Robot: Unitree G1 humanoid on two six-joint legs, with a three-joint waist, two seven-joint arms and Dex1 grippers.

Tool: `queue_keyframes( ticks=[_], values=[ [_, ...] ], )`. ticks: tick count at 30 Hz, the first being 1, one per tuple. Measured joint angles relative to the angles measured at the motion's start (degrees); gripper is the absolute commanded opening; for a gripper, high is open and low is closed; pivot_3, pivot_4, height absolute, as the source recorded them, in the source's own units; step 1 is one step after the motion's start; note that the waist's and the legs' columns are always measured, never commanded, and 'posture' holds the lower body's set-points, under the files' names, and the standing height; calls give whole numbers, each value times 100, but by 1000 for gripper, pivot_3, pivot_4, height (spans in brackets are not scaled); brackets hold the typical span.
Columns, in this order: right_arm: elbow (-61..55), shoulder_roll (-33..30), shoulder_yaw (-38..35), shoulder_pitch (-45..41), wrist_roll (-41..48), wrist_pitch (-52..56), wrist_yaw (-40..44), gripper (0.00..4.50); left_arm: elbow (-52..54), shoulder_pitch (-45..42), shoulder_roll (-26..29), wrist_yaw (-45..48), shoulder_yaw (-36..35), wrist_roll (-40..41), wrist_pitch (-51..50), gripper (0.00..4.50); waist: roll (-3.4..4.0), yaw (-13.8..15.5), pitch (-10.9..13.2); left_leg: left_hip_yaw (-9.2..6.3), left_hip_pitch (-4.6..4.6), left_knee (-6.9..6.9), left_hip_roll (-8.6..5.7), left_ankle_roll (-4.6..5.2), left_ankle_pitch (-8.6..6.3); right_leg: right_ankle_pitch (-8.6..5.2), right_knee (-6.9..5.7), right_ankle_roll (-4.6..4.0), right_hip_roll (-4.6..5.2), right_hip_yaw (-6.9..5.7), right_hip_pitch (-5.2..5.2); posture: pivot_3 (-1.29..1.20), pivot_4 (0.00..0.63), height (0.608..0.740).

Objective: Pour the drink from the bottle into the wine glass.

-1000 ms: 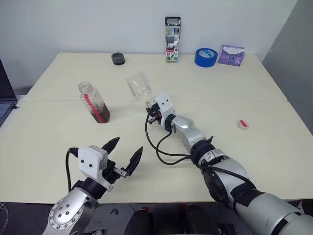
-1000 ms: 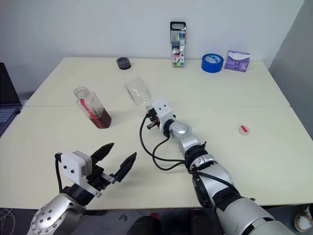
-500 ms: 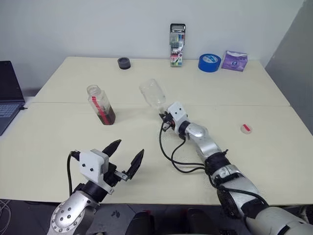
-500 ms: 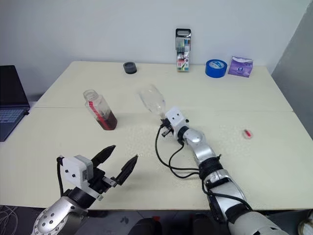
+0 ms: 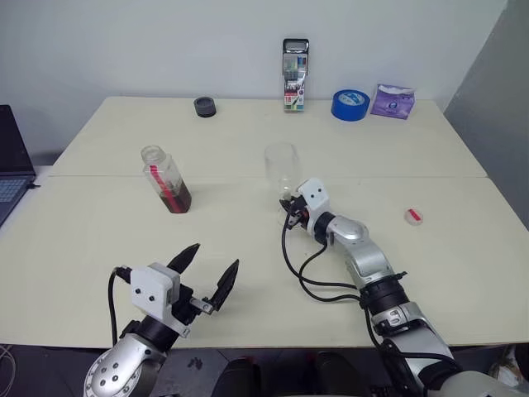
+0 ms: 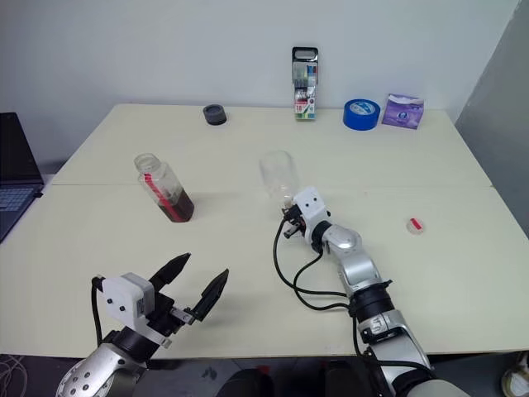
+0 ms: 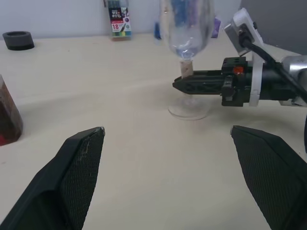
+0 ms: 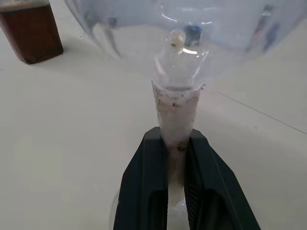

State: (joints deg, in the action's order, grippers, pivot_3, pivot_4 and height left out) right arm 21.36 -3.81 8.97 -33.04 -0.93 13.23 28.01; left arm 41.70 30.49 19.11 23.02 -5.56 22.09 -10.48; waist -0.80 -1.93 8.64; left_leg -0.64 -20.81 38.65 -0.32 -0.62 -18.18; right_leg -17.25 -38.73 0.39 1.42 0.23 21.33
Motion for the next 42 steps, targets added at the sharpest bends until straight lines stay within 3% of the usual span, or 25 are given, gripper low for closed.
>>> queue_keyframes(
  ticks=[10, 14, 20, 25, 33, 37, 38, 42],
  values=[
    [-421, 25, 44, 334, 91, -107, 1, 142, -700, 267, -120, 258, 50, -118, 770, 4500, 1, -13, 3, 29, -2, 0, 1, 16, -29, -9, 20, 16, 1, 25, 5, 0, 150, 740],
    [512, 458, -81, 30, 224, -979, -134, 142, -1138, 243, -134, 412, -12, -109, 1134, 4500, -1, -142, 21, 55, 5, 1, 4, 17, -29, -9, -15, 15, -2, 48, 24, 0, 150, 740],
    [2872, 1051, -106, -1292, 121, -2224, -487, 142, -1828, 140, -143, 646, -251, -53, 1644, 4500, 4, -233, 52, 68, -8, 1, 25, 13, -26, -2, -35, 4, -21, 57, 60, 0, 150, 740],
    [4106, 1145, -181, -1966, 108, -2882, -640, 142, -2186, 112, -150, 808, -615, 58, 2011, 4500, 1, -221, 51, 77, -26, 1, 26, 12, -28, -2, -21, 4, -15, 61, 71, 0, 150, 740],
    [4770, 1178, -228, -2264, -3, -3292, -784, 142, -2424, -407, -108, 753, -817, 73, 1987, 4500, 15, -218, 58, 74, -23, -8, 28, 12, -27, -2, -33, 3, -16, 57, 73, 0, 150, 740],
    [4850, 1181, -265, -2297, -5, -3331, -809, 142, -2037, -188, -111, 733, -817, 73, 1885, 4500, 6, -221, 53, 77, -23, -8, 28, 12, -27, -2, -29, 3, -14, 61, 72, 0, 150, 740],
    [4871, 1181, -278, -2309, -6, -3329, -815, 879, -1953, -149, -111, 721, -816, 73, 1840, 4500, 6, -220, 53, 77, -23, -7, 28, 12, -27, -2, -29, 3, -14, 61, 71, 0, 150, 740],
    [5047, 1181, -329, -2320, -13, -3238, -856, 2113, -680, -486, -23, -42, -481, 27, 603, 4500, 7, -217, 58, 75, -26, -5, 27, 12, -27, -1, -33, 3, -14, 60, 73, 0, 150, 740]
  ],
)
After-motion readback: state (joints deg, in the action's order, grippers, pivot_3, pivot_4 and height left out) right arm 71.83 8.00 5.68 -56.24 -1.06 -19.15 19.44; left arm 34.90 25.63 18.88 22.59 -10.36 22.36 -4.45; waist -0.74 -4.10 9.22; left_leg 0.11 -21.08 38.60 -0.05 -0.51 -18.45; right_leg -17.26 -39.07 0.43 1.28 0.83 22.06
